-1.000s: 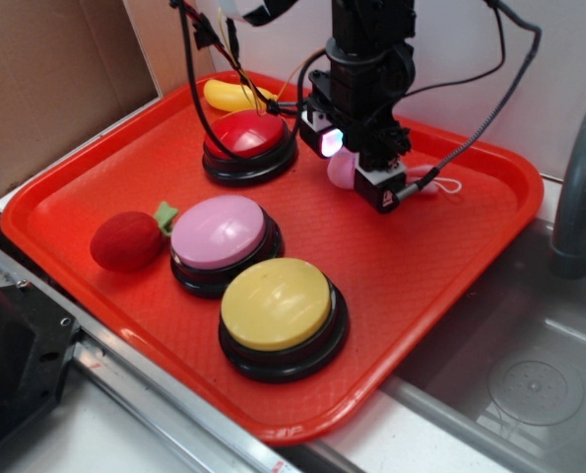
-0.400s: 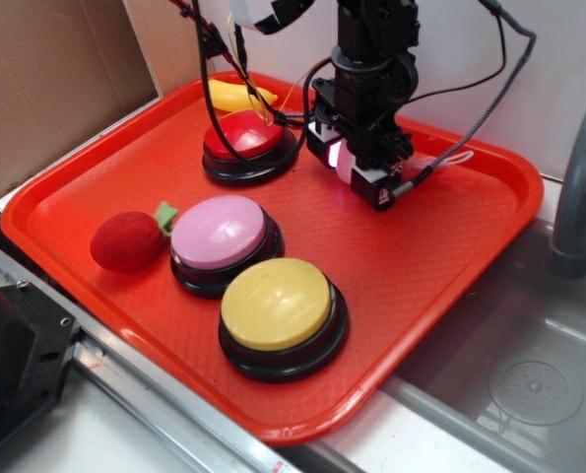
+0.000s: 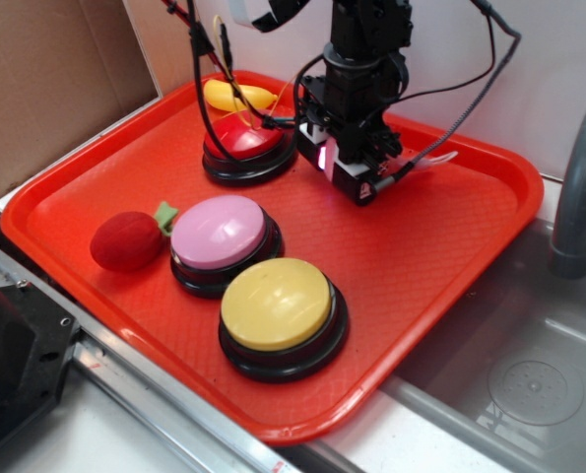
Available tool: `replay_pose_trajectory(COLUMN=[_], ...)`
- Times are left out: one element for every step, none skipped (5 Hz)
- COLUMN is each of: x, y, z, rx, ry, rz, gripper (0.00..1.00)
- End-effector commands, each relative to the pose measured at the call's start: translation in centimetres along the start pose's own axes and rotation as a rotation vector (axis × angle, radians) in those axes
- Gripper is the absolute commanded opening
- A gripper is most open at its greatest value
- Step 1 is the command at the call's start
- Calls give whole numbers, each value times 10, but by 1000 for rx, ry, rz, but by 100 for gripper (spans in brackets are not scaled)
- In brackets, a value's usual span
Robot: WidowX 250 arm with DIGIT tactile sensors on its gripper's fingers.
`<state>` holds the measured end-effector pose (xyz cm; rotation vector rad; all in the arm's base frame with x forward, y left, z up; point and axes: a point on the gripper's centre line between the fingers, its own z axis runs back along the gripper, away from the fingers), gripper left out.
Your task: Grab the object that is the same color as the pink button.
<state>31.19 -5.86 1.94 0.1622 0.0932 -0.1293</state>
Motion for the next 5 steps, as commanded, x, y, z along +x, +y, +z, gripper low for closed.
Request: replay_pose_trajectory(x=[-16, -40, -60, -72, -81], y=[30, 59, 87, 99, 101], z=[80, 102, 113, 117, 122], rx=[-103, -174, -238, -271, -247], ry=[-88, -106, -133, -143, -154], rz=[71, 118, 183, 221, 284], gripper=[0, 0, 0, 0, 0])
